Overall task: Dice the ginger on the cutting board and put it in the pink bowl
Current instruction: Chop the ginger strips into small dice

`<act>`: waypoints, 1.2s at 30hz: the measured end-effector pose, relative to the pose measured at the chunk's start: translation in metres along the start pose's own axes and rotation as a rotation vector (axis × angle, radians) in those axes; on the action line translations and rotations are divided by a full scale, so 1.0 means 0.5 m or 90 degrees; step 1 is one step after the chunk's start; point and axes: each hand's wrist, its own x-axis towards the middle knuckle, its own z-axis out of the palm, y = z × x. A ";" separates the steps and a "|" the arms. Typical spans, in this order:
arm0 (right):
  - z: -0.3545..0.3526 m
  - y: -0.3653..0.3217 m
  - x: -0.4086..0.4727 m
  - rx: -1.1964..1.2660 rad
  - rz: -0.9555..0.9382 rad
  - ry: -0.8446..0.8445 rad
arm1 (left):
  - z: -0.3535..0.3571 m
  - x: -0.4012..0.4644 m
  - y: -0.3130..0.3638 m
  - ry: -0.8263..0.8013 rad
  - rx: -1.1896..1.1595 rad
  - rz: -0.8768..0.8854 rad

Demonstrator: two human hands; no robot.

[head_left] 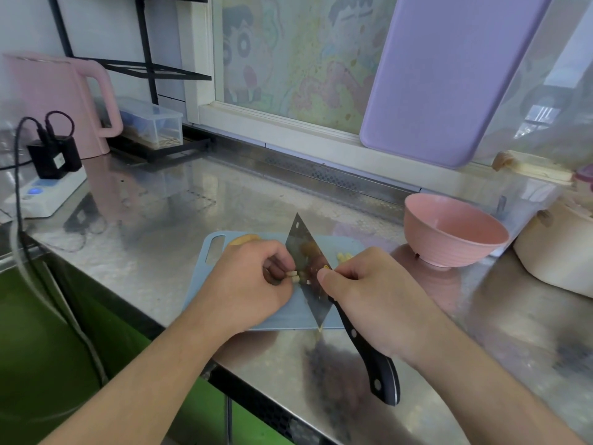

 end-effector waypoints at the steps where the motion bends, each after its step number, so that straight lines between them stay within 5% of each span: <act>1: 0.000 0.000 0.000 0.001 0.000 -0.001 | 0.000 0.000 -0.001 0.000 0.007 -0.001; 36: -0.011 -0.014 -0.018 -0.007 -0.026 0.008 | 0.002 -0.002 0.001 0.011 -0.024 0.034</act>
